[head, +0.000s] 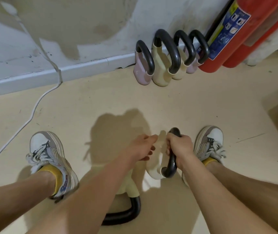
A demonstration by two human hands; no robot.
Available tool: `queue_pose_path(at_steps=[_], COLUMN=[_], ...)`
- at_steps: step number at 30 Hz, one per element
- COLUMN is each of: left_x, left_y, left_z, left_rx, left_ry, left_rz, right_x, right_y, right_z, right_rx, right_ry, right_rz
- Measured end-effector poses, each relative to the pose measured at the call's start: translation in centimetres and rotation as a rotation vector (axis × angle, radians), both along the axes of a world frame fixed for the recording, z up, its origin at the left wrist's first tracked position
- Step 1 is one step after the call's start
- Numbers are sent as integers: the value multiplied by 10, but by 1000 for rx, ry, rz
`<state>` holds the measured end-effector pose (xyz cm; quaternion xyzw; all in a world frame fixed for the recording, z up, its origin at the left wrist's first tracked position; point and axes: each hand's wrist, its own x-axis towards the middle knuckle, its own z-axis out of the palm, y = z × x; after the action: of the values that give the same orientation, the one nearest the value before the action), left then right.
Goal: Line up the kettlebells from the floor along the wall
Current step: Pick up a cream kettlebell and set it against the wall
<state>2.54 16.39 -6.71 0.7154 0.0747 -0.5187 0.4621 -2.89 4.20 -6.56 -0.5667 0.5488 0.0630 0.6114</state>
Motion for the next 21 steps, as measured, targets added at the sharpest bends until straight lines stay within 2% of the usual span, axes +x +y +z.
queue_pose_path(at_steps=[2, 6, 8, 11, 12, 14, 16, 18, 21], left_x=[-17, -28, -24, -16, -16, -20, -24, -22, -6], left_y=[-25, -43, -40, -40, -40, -37, -33, -32, -31], left_z=[-6, -18, -23, -19, -19, -17, -20, -24, -28], left_rx=[-85, -2, 17, 55, 45, -12, -74, -102, -152], left_ry=[13, -75, -82, -155, -119, 70, 240, 329, 372], left_rz=[39, 138, 68, -67, -61, -11, 86, 215, 392], right_x=[-10, -21, -27, -46, -49, -47, -39, -25, 0], right_y=[3, 33, 23, 5, 7, 22, 39, 49, 48], right_z=[-4, -15, -12, -6, -4, -4, -9, -10, -5], right_rx=[132, 253, 378, 469, 465, 352, 222, 200, 161], right_ry=[-31, -99, -89, -46, -38, -24, -26, -67, -56], right_rz=[-124, -25, 15, 188, 210, 168, 11, -92, 17])
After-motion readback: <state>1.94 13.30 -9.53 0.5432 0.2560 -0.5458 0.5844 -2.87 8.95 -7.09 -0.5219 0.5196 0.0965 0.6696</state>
